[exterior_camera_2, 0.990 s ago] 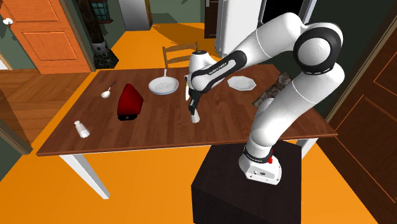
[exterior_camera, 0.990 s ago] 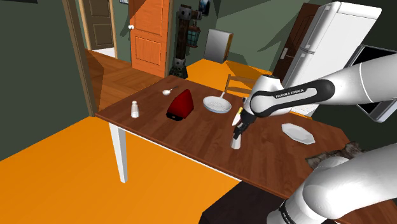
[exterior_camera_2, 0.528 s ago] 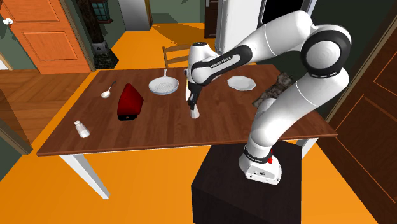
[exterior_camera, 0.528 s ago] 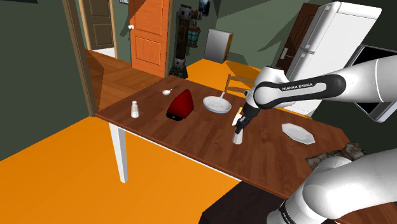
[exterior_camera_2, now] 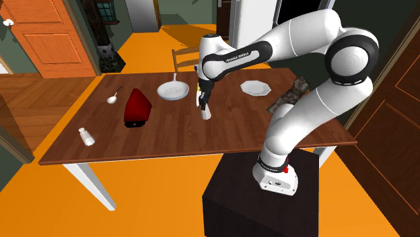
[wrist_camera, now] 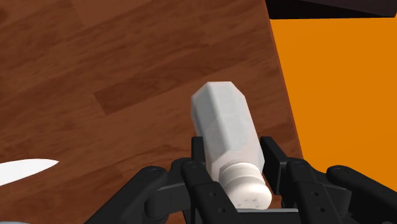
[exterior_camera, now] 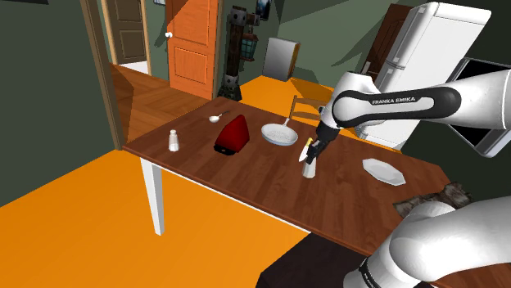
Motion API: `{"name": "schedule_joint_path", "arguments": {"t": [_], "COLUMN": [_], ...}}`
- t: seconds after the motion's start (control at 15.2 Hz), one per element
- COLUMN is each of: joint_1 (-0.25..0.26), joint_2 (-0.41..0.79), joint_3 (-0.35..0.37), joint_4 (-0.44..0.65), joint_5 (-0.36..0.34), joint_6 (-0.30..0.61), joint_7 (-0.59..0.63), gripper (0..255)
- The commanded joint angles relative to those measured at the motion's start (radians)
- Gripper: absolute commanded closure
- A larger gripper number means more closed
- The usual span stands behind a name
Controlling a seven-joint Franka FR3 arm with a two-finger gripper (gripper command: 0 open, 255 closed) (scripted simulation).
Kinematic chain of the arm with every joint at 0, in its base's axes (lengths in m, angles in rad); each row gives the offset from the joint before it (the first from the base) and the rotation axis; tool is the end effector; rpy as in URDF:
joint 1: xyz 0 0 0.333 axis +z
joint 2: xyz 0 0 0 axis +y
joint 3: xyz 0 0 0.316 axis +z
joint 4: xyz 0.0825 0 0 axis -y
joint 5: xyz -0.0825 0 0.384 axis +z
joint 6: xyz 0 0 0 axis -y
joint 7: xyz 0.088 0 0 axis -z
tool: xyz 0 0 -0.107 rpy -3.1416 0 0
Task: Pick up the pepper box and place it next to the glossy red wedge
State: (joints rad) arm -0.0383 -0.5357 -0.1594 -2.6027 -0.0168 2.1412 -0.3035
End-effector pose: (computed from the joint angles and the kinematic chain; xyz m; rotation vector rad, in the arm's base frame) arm 0.3754 -0.0757 0.4339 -3.0837 -0.2063 -0.1280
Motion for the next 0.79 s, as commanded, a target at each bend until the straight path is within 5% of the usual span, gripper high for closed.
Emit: {"name": "schedule_joint_path", "arguments": {"t": [0.0, 0.73], "joint_1": [0.000, 0.001], "joint_2": [-0.012, -0.047], "joint_3": [0.003, 0.013], "joint_4": [0.021, 0.143], "joint_5": [0.000, 0.001], "joint_6": [-0.034, -0.191], "joint_7": [0.003, 0.013], "gripper": [255, 255]}}
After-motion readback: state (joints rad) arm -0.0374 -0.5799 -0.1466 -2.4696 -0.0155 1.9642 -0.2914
